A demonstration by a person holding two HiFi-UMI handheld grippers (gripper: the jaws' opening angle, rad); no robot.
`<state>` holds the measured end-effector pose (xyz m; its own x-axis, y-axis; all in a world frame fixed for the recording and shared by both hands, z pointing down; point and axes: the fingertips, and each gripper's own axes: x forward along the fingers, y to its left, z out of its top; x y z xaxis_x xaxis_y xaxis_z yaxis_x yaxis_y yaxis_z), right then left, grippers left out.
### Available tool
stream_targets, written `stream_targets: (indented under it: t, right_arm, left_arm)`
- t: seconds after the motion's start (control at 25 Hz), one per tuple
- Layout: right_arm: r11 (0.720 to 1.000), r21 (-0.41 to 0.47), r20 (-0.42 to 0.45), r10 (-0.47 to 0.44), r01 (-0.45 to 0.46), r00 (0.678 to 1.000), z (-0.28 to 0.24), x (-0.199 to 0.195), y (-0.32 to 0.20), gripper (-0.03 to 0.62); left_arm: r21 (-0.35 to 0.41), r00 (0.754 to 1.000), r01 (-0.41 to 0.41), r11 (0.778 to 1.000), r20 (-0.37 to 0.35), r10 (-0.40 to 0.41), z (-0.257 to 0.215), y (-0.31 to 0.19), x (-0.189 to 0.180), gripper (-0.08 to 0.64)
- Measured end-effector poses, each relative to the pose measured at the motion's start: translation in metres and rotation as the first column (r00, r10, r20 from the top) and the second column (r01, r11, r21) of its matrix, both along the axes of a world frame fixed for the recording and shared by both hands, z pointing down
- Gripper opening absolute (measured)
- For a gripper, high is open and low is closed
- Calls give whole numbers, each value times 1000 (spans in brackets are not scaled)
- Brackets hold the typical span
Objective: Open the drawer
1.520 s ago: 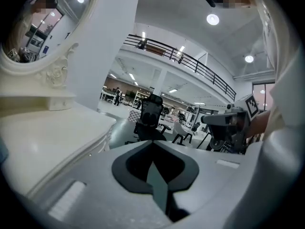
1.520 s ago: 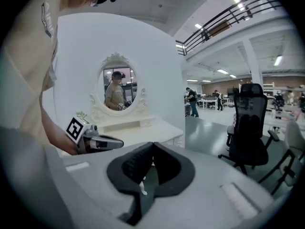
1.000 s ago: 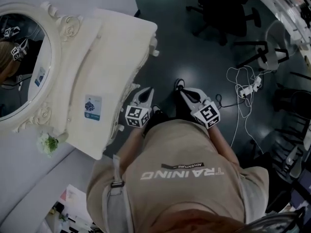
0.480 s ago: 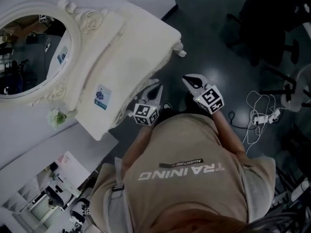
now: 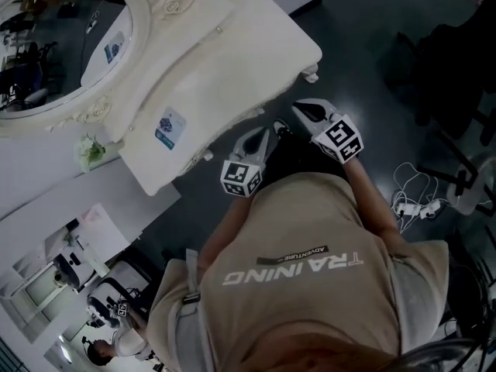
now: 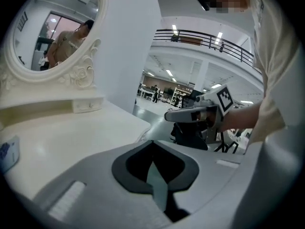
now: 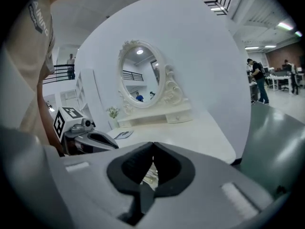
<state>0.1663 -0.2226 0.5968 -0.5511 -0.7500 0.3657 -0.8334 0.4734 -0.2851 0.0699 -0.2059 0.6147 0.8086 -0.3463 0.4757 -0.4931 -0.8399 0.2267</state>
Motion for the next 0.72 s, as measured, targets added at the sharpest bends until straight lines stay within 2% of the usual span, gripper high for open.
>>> stream_targets:
  t: [0.08,0.16,0.24,0.4,0.48,0.56,0.72]
  right_arm:
    - [998,-18,-27,-55,54,998,-6,-18,-4,-5]
    - [995,-40,-59,-98,96,993,-19,-26,-9,-5]
    - [990,-69,-84,-126,121,988,-29,-34,-12,-5]
    - [981,-134,-142,-157,138,977,-19,-49,-20,-5]
    - [980,-166,-148,-136,111,980,-4,-55,-30,-5]
    - [973,-215,-116,-113,86,987,11,-62,-32,-5]
    - [949,-299,-88,-133,101,987,40,-73,-34,-5]
  left_arm:
    - [80,997,-75,994,25,73,-4,1,3,8]
    - [96,994,-108,990,-23,110,-13,-3,12,8]
    - [68,991,-86,994,-94,92,-23,-16,9,8]
    - [61,990,-41,997,-130,49,-25,-49,-19,8]
    - [71,991,-29,997,-132,38,-18,-70,-36,8]
    - [74,994,-3,997,-110,11,-12,-83,-55,8]
    - [51,992,86,995,-102,-81,-7,-93,-85,8]
